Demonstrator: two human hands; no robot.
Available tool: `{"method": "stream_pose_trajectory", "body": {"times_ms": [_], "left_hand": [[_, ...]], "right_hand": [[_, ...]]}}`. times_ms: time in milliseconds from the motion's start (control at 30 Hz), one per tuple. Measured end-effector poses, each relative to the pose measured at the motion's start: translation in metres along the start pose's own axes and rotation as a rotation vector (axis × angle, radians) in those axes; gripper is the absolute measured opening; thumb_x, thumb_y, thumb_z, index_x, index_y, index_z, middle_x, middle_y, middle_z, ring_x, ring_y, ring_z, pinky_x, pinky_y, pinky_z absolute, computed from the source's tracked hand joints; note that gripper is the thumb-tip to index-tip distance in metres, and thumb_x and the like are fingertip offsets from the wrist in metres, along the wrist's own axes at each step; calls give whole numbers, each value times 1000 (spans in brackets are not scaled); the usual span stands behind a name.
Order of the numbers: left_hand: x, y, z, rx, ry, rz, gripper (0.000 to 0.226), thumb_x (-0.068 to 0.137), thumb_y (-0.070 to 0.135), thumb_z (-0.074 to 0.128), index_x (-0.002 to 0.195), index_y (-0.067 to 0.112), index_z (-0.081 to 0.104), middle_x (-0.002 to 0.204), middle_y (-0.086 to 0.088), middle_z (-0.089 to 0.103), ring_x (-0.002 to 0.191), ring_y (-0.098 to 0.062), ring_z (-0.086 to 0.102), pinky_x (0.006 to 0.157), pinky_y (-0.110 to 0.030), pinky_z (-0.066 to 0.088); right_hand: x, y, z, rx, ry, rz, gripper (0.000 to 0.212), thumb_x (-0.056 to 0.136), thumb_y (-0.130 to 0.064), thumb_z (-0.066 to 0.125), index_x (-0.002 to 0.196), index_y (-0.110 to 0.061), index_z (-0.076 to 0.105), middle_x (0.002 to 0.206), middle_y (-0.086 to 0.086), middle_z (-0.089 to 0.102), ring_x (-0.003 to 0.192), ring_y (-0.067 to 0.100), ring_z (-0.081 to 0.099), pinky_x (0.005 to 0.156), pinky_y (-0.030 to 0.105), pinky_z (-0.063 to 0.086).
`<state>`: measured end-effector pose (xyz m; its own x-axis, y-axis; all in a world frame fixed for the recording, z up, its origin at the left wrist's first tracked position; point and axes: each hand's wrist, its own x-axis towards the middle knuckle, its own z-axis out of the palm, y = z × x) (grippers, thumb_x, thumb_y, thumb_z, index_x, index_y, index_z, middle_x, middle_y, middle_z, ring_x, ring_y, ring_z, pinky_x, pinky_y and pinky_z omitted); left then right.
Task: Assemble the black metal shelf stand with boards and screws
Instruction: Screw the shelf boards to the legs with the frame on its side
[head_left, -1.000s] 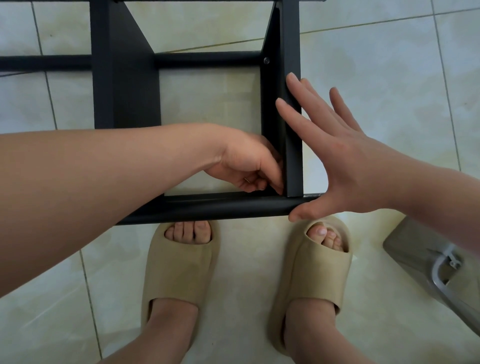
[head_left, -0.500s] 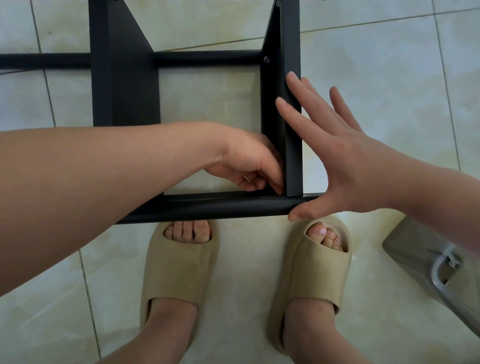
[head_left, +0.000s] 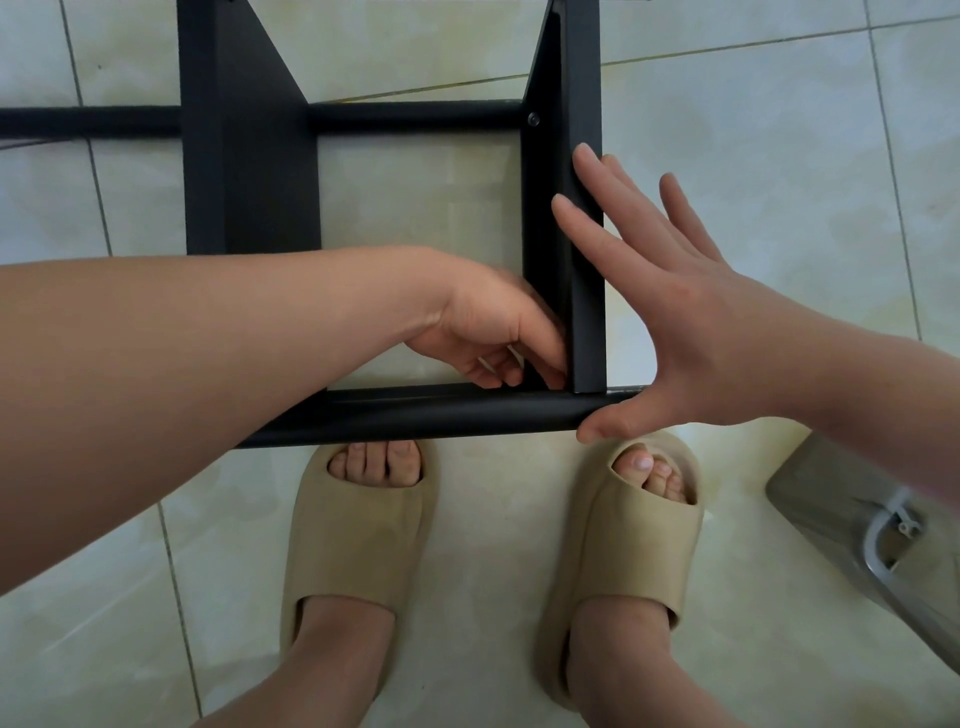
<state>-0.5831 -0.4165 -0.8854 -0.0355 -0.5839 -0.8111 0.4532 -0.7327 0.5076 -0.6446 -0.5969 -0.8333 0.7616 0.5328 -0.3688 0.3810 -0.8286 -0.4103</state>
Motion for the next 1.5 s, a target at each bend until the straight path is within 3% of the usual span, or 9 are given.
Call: {"method": "stream_pose_trajectory", "body": {"times_ms": [100,267,533,700,967,1167,1300,1500], "left_hand": [[2,-1,0,-24,11,36,21,89,5,66,74,19,68,67,6,67,61,-10,47,63,-22,40],[1,1,-1,-45,-15,57,24,86,-2,65,72,17,65,60,6,61,58,-8,47,63,-20,40],[-1,2,0,-20,7,19,12,90,11,64,84,21,68,74,7,68,66,-10,48,71,-26,43],[1,1,1,-39,19,55,25,88,0,66,70,18,67,66,3,65,60,-9,46,65,-22,40],[-1,2,0,-99,-18,55,25,86,-5,62,73,16,61,61,3,57,62,-10,48,66,-23,41],[-1,0,0,-30,-47,-28,15,92,12,61,82,19,70,75,5,67,67,-11,48,71,-26,40],[3,-1,1,-31,19,31,26,88,6,67,66,19,72,69,3,69,60,-9,45,62,-21,40],[3,-1,-1,-69,2,59,25,86,-3,66,71,17,67,64,4,63,61,-9,46,66,-22,38]], "right_hand": [[0,0,0,-3,0,0,140,61,-84,63,162,-11,-2,167,13,-18,154,25,-19,124,49,-13],[0,0,0,1,-1,0,139,61,-85,61,162,-11,-1,167,13,-17,154,25,-18,124,49,-12],[0,0,0,6,0,2,139,61,-85,61,162,-12,-1,167,13,-17,154,25,-18,123,47,-14],[0,0,0,9,-2,2,139,61,-85,62,162,-12,-1,167,13,-18,154,26,-18,124,48,-13],[0,0,0,5,-2,5,139,61,-85,62,162,-13,-2,167,12,-18,154,24,-19,123,46,-14],[0,0,0,6,2,5,139,61,-84,63,162,-12,-2,167,12,-18,154,25,-18,124,47,-13],[0,0,0,6,-1,6,140,61,-83,66,162,-12,-2,167,12,-18,154,24,-19,124,47,-13],[0,0,0,7,-2,5,139,61,-85,62,162,-12,-2,167,12,-18,154,25,-19,124,48,-12]]}}
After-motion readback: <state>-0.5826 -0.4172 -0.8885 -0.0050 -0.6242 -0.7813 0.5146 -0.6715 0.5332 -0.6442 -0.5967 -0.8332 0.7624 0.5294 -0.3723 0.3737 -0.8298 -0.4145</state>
